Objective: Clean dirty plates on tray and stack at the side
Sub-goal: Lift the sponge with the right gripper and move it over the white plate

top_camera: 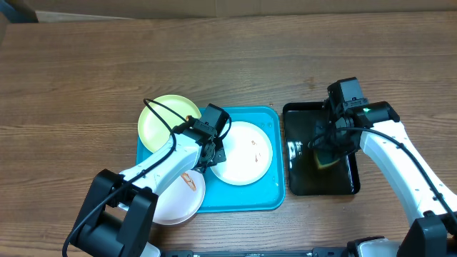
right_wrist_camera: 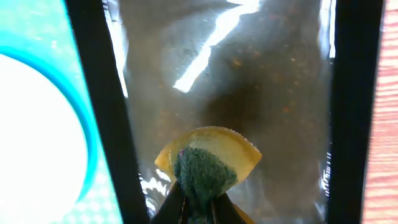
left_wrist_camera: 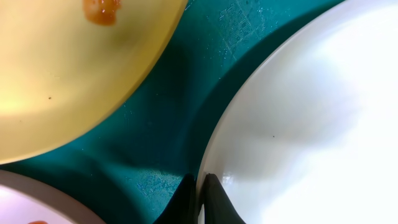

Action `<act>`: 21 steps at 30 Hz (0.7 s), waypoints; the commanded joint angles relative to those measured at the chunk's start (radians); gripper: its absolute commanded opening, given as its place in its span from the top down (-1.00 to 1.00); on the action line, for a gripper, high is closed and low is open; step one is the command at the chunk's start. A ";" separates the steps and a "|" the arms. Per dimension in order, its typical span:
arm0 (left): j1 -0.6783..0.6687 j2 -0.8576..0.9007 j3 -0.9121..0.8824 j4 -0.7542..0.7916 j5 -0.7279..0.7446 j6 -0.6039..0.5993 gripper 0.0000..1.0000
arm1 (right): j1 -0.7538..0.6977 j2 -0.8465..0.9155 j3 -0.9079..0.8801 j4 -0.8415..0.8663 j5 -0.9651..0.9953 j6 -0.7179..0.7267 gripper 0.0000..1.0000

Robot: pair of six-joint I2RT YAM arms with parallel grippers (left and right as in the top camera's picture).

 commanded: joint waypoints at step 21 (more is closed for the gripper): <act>0.007 0.000 0.000 -0.003 -0.021 -0.002 0.92 | 0.423 0.063 0.034 0.332 0.094 -0.106 0.93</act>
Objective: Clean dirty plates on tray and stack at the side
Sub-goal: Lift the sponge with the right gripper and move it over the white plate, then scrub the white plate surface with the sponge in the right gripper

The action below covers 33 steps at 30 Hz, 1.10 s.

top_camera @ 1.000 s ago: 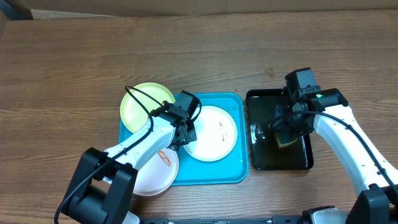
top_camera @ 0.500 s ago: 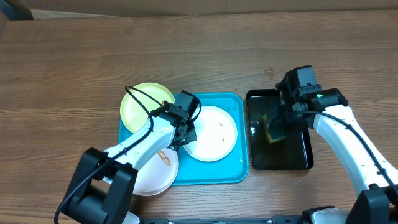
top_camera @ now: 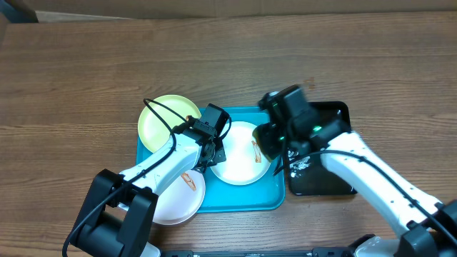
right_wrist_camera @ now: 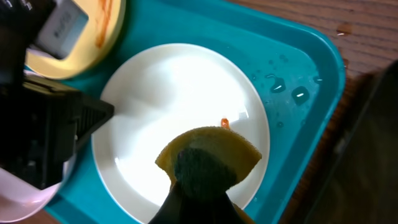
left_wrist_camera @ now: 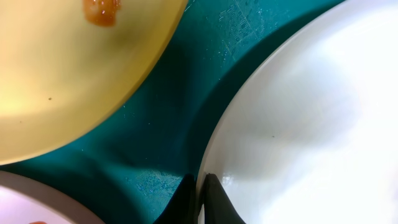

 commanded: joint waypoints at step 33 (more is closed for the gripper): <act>0.008 0.000 0.000 -0.004 -0.014 -0.002 0.90 | 0.073 0.288 0.029 0.078 0.220 -0.003 -0.01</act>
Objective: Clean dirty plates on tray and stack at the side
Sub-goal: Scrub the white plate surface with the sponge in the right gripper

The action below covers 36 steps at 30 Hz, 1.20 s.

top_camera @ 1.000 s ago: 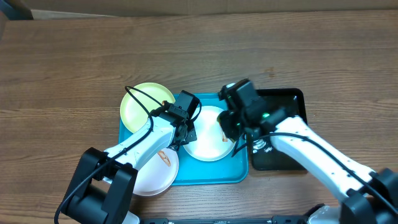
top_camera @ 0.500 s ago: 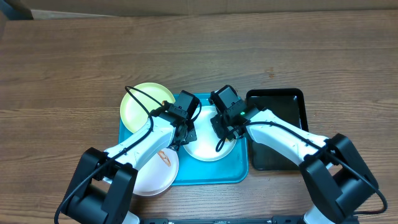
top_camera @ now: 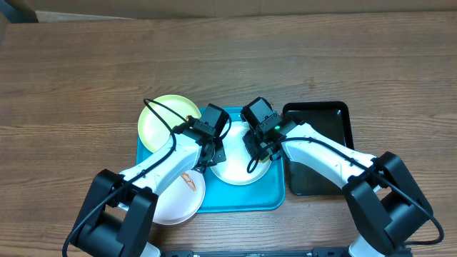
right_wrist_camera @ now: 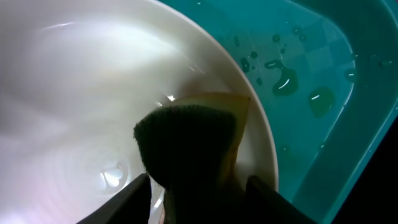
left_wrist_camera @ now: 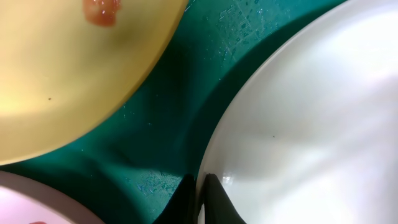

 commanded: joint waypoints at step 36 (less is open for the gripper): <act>0.008 0.000 0.000 -0.006 -0.015 -0.001 0.90 | -0.094 -0.023 0.045 0.082 -0.504 0.185 0.93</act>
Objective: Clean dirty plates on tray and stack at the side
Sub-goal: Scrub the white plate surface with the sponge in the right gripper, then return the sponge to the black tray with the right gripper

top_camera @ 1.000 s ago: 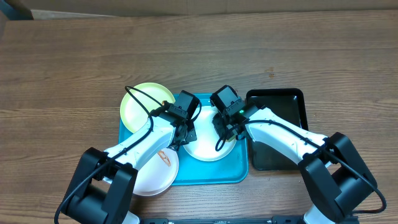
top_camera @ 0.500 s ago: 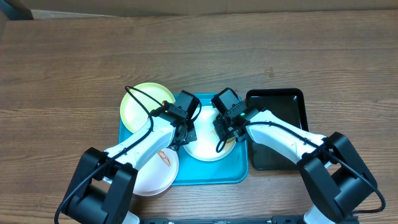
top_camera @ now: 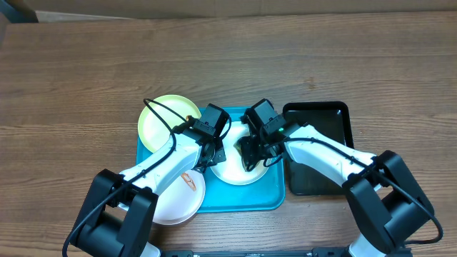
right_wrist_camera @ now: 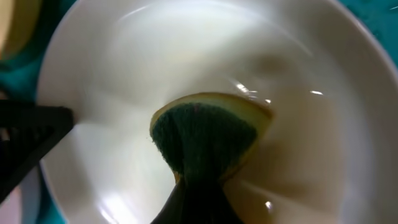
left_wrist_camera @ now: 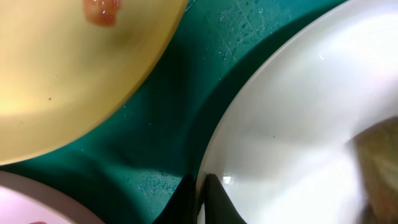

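A white plate [top_camera: 232, 171] lies on the teal tray [top_camera: 268, 200]. My left gripper [left_wrist_camera: 201, 198] is shut on the white plate's [left_wrist_camera: 292, 137] left rim. My right gripper [right_wrist_camera: 199, 205] is shut on a yellow-and-green sponge [right_wrist_camera: 208, 140], pressed onto the middle of the white plate [right_wrist_camera: 124, 81]. In the overhead view the right gripper [top_camera: 251, 153] covers the plate's centre. A yellow-green plate [top_camera: 161, 121] with an orange smear sits at the tray's upper left. A pinkish-white plate [top_camera: 178, 200] with orange streaks sits at the tray's lower left.
A black tray [top_camera: 321, 168] holding liquid stands right of the teal tray, on the wooden table [top_camera: 71, 86]. Water drops lie on the teal tray [left_wrist_camera: 161, 124] between the plates.
My right gripper has moved with the sponge from the plate's right rim to its middle. A wet brownish film lies on the plate. The left gripper still holds the rim.
My right gripper first held the sponge in the black tray while the left gripper pinched the white plate's rim. Then the sponge hung over the stained white plate, then it pressed on the plate's right edge. Now it sits on the centre, with no stain showing.
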Action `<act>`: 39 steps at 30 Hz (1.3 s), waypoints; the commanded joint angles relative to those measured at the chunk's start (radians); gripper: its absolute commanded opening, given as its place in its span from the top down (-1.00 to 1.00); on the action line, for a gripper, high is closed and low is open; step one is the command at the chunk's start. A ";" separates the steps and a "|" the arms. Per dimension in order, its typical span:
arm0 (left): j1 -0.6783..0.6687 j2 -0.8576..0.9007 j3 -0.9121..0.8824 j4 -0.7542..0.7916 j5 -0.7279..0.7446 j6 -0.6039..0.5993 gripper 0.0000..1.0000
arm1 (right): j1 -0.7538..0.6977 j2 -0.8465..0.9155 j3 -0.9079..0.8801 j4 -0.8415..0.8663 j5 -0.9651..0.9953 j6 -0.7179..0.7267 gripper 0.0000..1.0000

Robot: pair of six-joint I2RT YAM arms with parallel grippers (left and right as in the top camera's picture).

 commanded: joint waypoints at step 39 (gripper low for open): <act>0.007 0.000 0.000 -0.002 -0.015 -0.001 0.90 | 0.045 -0.035 -0.195 0.269 -0.064 0.117 0.93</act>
